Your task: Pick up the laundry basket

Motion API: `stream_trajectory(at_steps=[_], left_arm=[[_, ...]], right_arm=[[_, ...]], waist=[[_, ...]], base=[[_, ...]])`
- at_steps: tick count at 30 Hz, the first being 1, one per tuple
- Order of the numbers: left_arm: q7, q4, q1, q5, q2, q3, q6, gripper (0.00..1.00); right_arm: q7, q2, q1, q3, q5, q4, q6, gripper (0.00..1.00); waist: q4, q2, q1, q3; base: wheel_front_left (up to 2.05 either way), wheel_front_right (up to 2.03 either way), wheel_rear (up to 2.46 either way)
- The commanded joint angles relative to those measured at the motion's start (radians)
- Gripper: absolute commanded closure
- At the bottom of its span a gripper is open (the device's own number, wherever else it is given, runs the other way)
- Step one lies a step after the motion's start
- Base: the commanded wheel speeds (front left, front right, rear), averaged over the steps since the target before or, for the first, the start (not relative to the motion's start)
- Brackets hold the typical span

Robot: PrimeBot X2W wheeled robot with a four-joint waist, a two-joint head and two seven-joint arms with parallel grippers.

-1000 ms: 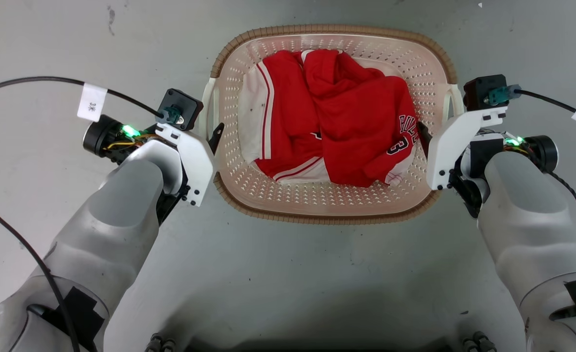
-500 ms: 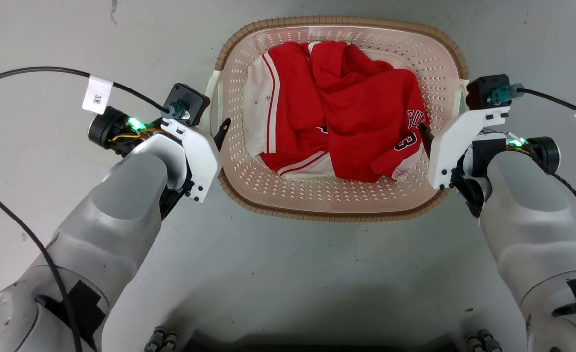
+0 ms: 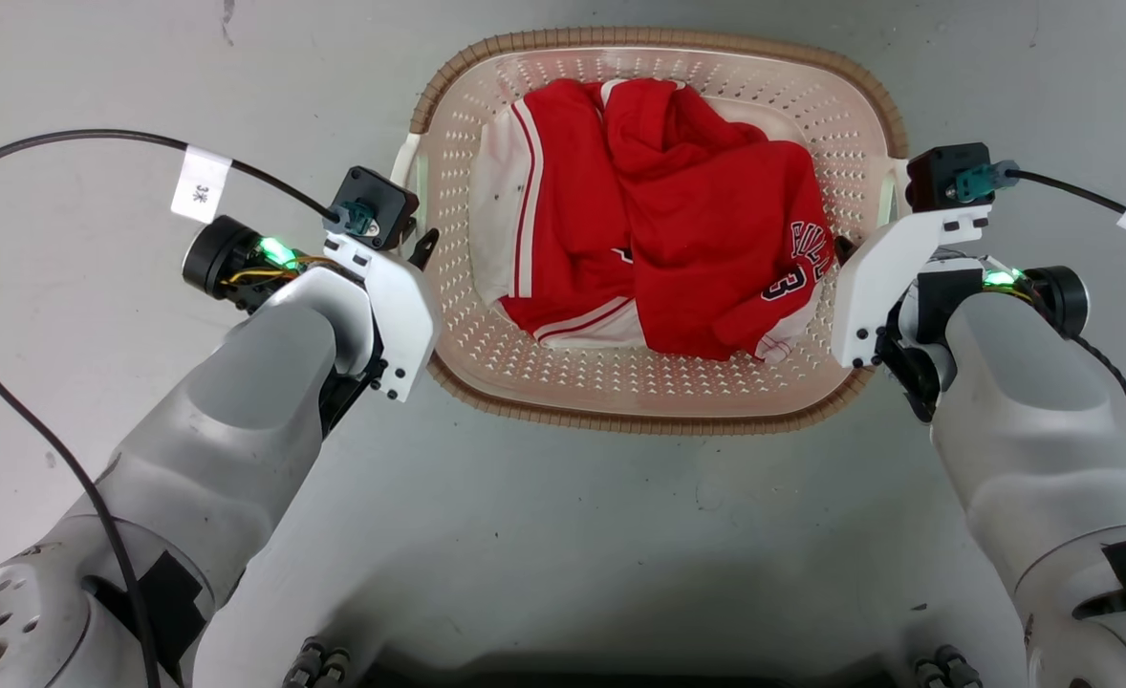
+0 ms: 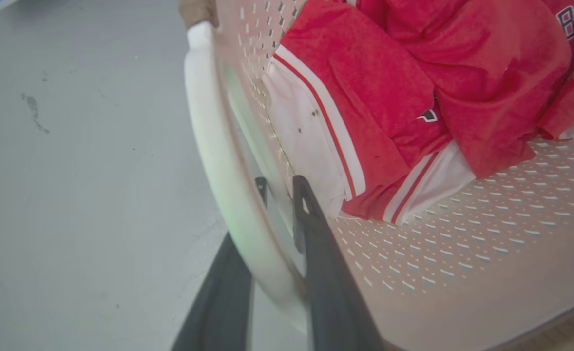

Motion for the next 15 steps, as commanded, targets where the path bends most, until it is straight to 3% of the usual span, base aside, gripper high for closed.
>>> stream_trajectory(at_steps=[1,8,15], left_arm=[[0.005,0.002,-0.009,-0.004,0.016,-0.013,0.001,1.0],[0.029,-0.011,0.013,-0.058,0.03,-0.067,0.001,1.0],[0.118,-0.07,0.051,-0.106,0.056,-0.112,0.001,1.0]], right_arm=[[0.001,-0.007,-0.005,0.009,-0.006,0.002,0.0,1.0],[0.031,-0.008,0.015,0.022,0.001,0.003,0.0,1.0],[0.124,-0.008,0.043,0.077,0.011,0.003,0.0,1.0]], waist=[[-0.002,0.0,-0.0001,-0.005],[-0.01,0.0,-0.0001,-0.049],[-0.017,0.0,-0.0001,-0.141]], base=[[0.0,0.0,0.0],[0.0,0.0,0.0],[0.0,0.0,0.0]])
